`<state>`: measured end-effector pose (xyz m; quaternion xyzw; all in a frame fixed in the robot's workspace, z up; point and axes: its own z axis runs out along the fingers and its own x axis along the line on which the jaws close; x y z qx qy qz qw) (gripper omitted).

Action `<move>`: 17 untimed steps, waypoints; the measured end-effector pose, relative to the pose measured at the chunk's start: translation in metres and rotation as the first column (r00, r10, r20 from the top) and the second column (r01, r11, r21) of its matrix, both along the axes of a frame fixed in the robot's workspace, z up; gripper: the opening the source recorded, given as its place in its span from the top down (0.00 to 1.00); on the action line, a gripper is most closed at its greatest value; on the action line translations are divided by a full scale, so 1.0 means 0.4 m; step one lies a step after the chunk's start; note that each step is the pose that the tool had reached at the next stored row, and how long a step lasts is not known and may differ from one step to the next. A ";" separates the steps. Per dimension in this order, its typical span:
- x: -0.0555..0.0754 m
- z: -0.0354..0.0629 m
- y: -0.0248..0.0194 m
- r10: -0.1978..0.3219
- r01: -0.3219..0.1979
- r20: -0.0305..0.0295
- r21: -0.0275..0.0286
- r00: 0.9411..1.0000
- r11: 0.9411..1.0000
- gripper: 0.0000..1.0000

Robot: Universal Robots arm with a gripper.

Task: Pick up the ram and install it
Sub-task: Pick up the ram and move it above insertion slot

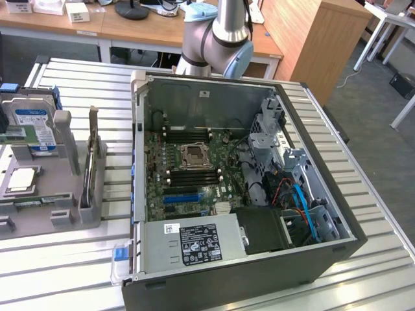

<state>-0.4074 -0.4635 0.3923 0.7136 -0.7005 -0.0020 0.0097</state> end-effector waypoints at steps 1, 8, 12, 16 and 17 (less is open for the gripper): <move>0.000 0.004 0.000 0.000 0.000 0.000 0.000 1.000 1.000 0.88; 0.000 0.008 0.000 0.000 0.000 0.000 0.000 1.000 1.000 0.88; 0.005 0.008 0.000 0.000 0.000 0.000 0.000 1.000 1.000 0.88; 0.022 0.008 0.000 0.000 0.000 0.000 0.000 1.000 1.000 0.88; 0.027 0.008 0.000 0.000 0.000 0.000 0.000 1.000 1.000 0.88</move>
